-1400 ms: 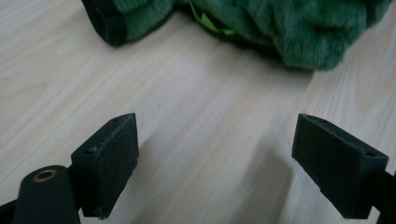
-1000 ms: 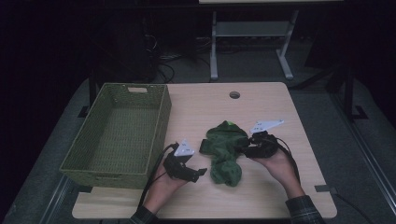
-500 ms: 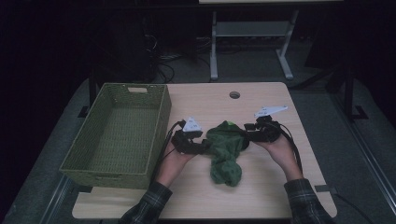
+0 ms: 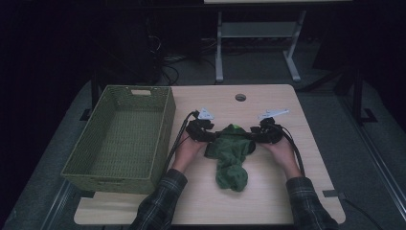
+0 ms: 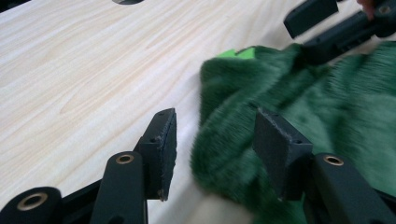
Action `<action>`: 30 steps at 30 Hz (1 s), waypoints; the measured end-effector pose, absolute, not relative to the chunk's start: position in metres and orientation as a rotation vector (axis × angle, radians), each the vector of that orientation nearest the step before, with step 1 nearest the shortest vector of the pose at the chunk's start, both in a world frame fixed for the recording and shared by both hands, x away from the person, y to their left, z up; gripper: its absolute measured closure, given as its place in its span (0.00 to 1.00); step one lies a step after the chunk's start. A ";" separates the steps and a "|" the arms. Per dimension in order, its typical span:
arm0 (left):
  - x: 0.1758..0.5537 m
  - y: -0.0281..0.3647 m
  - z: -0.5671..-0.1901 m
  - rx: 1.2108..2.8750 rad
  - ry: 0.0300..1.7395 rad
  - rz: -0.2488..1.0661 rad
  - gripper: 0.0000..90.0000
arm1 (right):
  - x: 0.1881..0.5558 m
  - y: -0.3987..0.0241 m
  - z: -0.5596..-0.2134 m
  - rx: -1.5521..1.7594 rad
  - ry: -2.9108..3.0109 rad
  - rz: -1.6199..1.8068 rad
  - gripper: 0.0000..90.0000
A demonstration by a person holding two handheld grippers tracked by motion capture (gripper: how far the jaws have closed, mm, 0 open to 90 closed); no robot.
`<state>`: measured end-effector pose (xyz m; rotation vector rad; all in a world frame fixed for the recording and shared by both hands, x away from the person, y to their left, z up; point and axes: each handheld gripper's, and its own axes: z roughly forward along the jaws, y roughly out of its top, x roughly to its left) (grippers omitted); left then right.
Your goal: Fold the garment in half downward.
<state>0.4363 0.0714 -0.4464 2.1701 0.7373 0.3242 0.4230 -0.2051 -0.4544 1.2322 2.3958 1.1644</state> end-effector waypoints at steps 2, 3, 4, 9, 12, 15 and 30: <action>0.441 0.070 -0.452 2.185 0.737 0.312 0.54 | 0.426 -0.206 -0.461 1.241 2.405 1.167 0.58; 0.442 0.070 -0.455 2.185 0.742 0.306 0.53 | 0.427 -0.205 -0.463 1.235 2.408 1.167 0.58; 0.443 0.069 -0.458 2.190 0.740 0.300 0.53 | 0.427 -0.205 -0.464 1.236 2.415 1.169 0.58; 0.447 0.066 -0.470 2.213 0.744 0.279 0.52 | 0.430 -0.202 -0.473 1.232 2.424 1.124 0.60; 0.448 0.066 -0.472 2.195 0.763 0.261 0.56 | 0.430 -0.202 -0.475 1.234 2.412 1.123 0.64; 0.450 0.067 -0.474 2.199 0.757 0.254 0.61 | 0.430 -0.202 -0.475 1.234 2.407 1.122 0.67; 0.452 0.062 -0.468 2.236 0.727 0.246 0.97 | 0.428 -0.199 -0.472 1.253 2.419 1.116 0.96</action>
